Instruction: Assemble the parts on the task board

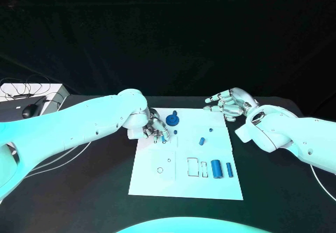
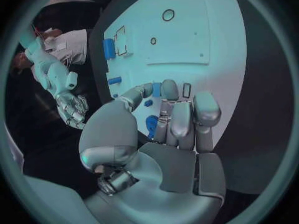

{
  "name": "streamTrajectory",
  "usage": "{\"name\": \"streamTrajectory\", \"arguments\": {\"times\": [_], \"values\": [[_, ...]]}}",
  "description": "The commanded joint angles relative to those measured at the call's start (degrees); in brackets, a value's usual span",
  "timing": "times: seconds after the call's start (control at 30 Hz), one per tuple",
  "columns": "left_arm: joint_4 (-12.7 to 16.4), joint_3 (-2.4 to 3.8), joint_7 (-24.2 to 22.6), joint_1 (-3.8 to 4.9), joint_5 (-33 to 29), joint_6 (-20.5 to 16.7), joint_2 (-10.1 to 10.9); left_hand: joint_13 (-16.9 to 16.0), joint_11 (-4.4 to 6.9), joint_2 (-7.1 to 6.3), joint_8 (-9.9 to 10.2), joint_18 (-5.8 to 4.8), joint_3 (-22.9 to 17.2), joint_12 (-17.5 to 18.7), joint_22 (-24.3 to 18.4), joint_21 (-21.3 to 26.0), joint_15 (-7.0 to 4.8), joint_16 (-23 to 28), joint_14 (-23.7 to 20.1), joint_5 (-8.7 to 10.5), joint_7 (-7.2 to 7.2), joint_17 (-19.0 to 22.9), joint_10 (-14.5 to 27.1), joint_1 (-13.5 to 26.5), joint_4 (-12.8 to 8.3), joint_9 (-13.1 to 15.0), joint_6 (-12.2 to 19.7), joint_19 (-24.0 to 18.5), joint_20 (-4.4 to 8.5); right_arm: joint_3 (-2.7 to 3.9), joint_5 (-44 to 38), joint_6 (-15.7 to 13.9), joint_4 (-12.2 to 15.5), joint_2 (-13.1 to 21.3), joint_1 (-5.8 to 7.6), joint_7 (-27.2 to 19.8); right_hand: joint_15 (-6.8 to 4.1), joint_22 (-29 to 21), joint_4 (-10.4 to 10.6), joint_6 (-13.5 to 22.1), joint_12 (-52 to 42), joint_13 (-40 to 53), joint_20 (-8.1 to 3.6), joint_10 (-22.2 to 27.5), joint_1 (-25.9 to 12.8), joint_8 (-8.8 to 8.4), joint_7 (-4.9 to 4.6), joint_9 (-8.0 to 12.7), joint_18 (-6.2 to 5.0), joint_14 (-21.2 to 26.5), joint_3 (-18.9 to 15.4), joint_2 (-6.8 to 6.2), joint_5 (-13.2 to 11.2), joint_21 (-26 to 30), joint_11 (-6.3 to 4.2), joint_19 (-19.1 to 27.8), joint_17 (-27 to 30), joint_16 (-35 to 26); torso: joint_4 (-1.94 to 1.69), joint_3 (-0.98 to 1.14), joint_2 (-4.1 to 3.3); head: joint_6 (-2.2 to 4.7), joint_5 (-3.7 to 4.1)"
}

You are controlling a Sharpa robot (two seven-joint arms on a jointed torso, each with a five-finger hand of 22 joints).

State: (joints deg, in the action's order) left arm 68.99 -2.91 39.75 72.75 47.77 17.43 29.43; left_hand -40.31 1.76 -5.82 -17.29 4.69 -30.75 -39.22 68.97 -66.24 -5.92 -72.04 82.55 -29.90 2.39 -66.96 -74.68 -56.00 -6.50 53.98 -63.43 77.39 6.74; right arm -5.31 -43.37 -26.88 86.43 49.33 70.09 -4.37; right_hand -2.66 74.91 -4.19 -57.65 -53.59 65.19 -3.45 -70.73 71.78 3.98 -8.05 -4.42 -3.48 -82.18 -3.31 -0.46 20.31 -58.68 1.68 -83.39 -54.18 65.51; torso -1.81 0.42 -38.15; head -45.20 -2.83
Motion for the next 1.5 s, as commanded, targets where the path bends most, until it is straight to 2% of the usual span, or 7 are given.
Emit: {"name": "streamTrajectory", "arguments": {"times": [0.03, 0.53, 0.73, 1.2, 1.5], "values": [[-0.49, -0.09, 0.23, 0.29, -0.33, 4.40, -0.45, -0.06, 3.03, 1.84, -0.27, -0.95, -4.50, 0.24, 0.11, -0.32, -0.40, -0.32, -0.16, -0.20, -3.52, -0.04, -3.32, -1.29, -4.77, -0.04, -3.77, 0.23, 0.14, 0.03, -0.49, 0.56, -0.05, -0.05, -0.02, -0.17, -0.16, 7.68, -0.30, 0.16, 0.22, -0.05, -0.06, 0.41, -0.48, 0.10, -0.40, -0.09, -0.98, -0.12, -0.05, 0.03, 0.16, 0.11, -0.14, 0.33, 0.09, -0.40, 0.01, 0.04, -0.04, -0.06, 0.07], [-0.46, -0.29, 0.23, 0.65, 1.03, 4.28, -0.59, -0.07, 3.07, 1.94, -0.32, -1.03, -4.41, 0.24, 0.22, -0.34, -0.44, -0.33, -0.13, -0.43, -3.54, -0.10, -3.37, -1.27, -4.82, -0.11, -3.80, 0.30, 0.22, 0.03, -0.50, 0.64, -0.24, -0.18, -0.11, -0.19, -0.16, 7.68, -0.30, 0.16, 0.22, -0.05, -0.06, 0.41, -0.48, 0.10, -0.40, -0.09, -0.98, -0.12, -0.05, 0.03, 0.16, 0.11, -0.14, 0.33, 0.09, -0.40, -0.10, 0.02, 0.01, -0.38, 0.01], [-0.36, -0.43, 0.22, 0.67, 2.01, 3.51, -0.66, -0.08, 3.08, 2.03, -0.34, -1.03, -4.45, 0.25, 0.17, -0.26, -0.46, -0.31, -0.13, -0.54, -3.54, -0.08, -3.37, -1.20, -4.80, -0.11, -3.79, 0.29, 0.26, 0.03, -0.51, 0.66, -0.21, -0.21, -0.16, -0.22, -0.16, 7.68, -0.30, 0.16, 0.22, -0.05, -0.06, 0.41, -0.48, 0.10, -0.40, -0.09, -0.98, -0.12, -0.05, 0.03, 0.16, 0.11, -0.14, 0.33, 0.09, -0.40, -0.08, 0.00, 0.01, -0.27, -0.05], [-1.05, -1.21, 0.23, 0.66, 3.36, 2.49, -1.09, -0.13, 3.12, 2.10, -0.43, -1.06, -4.50, 0.24, 0.21, -0.22, -0.51, -0.30, -0.13, -0.59, -3.55, -0.10, -3.37, -1.09, -4.90, -0.08, -3.75, 0.36, 0.35, 0.03, -0.52, 0.80, -0.16, -0.20, -0.21, -0.25, -0.16, 7.68, -0.30, 0.16, 0.22, -0.05, -0.06, 0.41, -0.48, 0.10, -0.40, -0.09, -0.98, -0.12, -0.05, 0.03, 0.16, 0.11, -0.14, 0.33, 0.09, -0.40, 0.01, -0.02, -0.03, -0.29, -0.18], [-1.45, -1.58, 0.24, 0.65, 3.72, 2.33, -1.20, -0.19, 3.12, 2.18, -0.49, -1.08, -4.48, 0.24, 0.25, -0.17, -0.53, -0.27, -0.12, -0.55, -3.53, -0.10, -3.35, -0.99, -5.00, -0.07, -3.67, 0.39, 0.38, 0.03, -0.54, 0.88, -0.13, -0.19, -0.23, -0.25, -0.16, 7.68, -0.30, 0.16, 0.22, -0.05, -0.06, 0.41, -0.48, 0.10, -0.40, -0.09, -0.98, -0.12, -0.05, 0.03, 0.16, 0.11, -0.14, 0.33, 0.09, -0.40, -0.04, 0.04, 0.02, -0.48, -0.15]]}}
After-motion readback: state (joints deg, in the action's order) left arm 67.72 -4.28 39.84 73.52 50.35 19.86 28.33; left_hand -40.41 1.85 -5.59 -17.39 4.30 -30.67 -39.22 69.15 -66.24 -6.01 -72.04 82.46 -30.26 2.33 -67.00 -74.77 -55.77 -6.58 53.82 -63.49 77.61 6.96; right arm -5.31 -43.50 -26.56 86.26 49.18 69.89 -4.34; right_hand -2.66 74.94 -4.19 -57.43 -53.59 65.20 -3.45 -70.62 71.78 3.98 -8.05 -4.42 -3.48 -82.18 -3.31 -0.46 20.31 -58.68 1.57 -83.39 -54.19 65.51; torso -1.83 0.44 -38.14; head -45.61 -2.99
